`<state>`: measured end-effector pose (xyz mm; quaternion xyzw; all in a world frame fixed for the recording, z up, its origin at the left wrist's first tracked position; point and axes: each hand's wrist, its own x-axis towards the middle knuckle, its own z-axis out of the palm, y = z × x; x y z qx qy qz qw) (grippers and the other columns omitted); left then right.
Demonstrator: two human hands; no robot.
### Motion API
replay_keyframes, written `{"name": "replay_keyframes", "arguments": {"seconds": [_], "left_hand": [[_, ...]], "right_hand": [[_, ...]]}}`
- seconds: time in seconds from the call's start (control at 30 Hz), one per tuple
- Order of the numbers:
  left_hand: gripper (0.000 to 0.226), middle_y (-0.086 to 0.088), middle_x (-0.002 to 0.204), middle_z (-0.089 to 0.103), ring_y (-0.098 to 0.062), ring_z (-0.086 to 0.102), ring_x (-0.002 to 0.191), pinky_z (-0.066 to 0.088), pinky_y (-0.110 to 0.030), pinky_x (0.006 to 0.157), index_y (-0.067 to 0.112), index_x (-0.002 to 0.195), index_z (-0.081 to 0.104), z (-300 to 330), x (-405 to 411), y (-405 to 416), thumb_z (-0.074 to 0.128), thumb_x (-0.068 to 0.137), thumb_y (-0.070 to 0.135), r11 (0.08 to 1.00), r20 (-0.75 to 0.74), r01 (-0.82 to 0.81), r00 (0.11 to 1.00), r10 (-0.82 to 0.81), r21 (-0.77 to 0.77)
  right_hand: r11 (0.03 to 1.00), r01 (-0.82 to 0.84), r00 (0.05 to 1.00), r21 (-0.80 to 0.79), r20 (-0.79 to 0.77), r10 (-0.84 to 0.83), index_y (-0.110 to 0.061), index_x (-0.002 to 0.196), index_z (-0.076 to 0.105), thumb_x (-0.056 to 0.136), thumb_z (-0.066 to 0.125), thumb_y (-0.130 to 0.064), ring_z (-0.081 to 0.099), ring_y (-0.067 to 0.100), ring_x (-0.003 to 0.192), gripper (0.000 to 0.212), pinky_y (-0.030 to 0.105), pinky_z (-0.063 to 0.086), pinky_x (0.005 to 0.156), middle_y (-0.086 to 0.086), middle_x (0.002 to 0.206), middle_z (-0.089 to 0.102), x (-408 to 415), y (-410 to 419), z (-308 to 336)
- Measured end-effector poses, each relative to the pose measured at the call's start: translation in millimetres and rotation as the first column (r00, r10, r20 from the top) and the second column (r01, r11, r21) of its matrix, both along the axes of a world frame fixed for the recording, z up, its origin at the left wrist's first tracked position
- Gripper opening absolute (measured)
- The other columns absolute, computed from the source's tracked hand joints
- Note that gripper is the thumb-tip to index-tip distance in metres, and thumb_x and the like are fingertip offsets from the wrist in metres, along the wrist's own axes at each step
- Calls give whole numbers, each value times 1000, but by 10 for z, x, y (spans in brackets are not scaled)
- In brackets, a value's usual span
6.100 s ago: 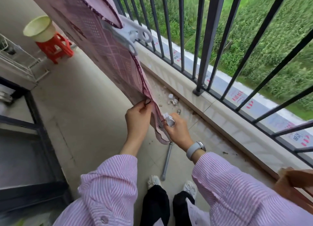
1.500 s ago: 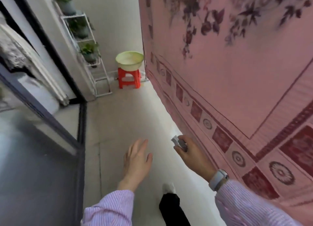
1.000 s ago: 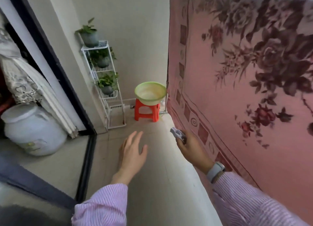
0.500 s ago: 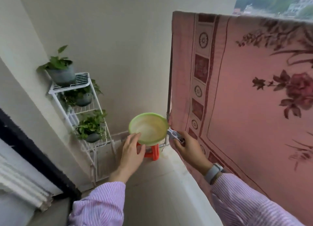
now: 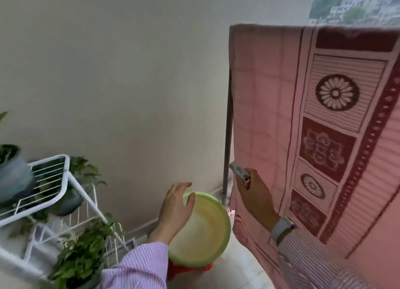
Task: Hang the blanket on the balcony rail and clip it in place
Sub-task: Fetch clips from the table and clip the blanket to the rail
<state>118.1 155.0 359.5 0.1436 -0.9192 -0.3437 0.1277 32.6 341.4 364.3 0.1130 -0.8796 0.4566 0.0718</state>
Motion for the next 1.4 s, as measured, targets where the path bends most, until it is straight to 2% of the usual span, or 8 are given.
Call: {"name": "replay_keyframes", "arguments": {"seconds": [0.2, 0.4, 0.57, 0.67, 0.83, 1.0, 1.23, 1.4], "left_hand": [[24, -4, 113, 61, -14, 58, 95, 45, -24, 83, 15, 112, 60, 135, -1385, -270, 52, 90, 17, 972, -139, 164, 980, -141, 168], [36, -7, 129, 54, -21, 52, 115, 40, -34, 102, 11, 129, 47, 221, -2632, -37, 47, 93, 16, 830, -160, 435, 900, -405, 350], [48, -5, 137, 47, -25, 43, 125, 41, -49, 101, 20, 139, 29, 19, -3173, 117, 37, 94, 33, 710, -116, 571, 806, -581, 413], [40, -4, 121, 52, -18, 46, 109, 42, -39, 94, 18, 129, 39, 9, -3263, 165, 42, 92, 32, 684, -173, 542, 829, -532, 489], [14, 8, 68, 45, -15, 43, 70, 33, -17, 62, 12, 73, 55, 26, -3280, -92, 60, 85, 15, 710, -343, 509, 859, -381, 486], [5, 8, 72, 52, -13, 50, 71, 38, -7, 65, 5, 79, 65, -37, -3557, -342, 67, 79, 10, 706, -422, 519, 844, -332, 481], [5, -11, 76, 64, -21, 54, 66, 47, -35, 64, 10, 78, 65, 143, -3950, -379, 66, 80, 14, 634, -430, 470, 873, -230, 614], [11, -6, 69, 62, -4, 47, 58, 38, -5, 60, 7, 74, 65, -17, -3688, -420, 70, 76, 16, 688, -558, 588, 768, -313, 424]], "right_hand": [[990, 125, 986, 65, -115, -117, -17, 115, 49, 91, 49, -29, 51, 9, 62, 27, 19, 36, 58, -3, 88, 60, -768, -308, 101], [915, 383, 908, 125, -236, -348, -13, 113, 54, 88, 56, -24, 53, 12, 60, 28, 6, 36, 50, -6, 84, 58, -1191, -401, 182], [827, 520, 836, 215, -330, -439, -9, 113, 54, 87, 58, -21, 60, 14, 64, 29, 27, 54, 51, 7, 94, 67, -1351, -527, 243], [787, 562, 804, 254, -389, -449, -9, 111, 54, 87, 52, -29, 62, 12, 68, 31, 23, 54, 50, 7, 96, 68, -1372, -625, 286], [774, 585, 783, 243, -418, -461, -13, 106, 53, 84, 56, -29, 58, 8, 59, 28, 23, 49, 45, 5, 86, 67, -1451, -771, 297], [776, 574, 772, 260, -486, -408, -17, 104, 49, 84, 48, -31, 51, 2, 70, 24, 17, 48, 52, 4, 86, 66, -1632, -984, 316], [746, 605, 735, 278, -555, -390, -11, 101, 48, 83, 49, -28, 39, -5, 73, 24, 10, 39, 58, 9, 85, 67, -1871, -1064, 452], [843, 522, 823, 128, -335, -458, -23, 86, 40, 80, 58, -13, 47, -2, 59, 21, 10, 37, 49, -11, 72, 51, -1893, -1188, 516]]}}
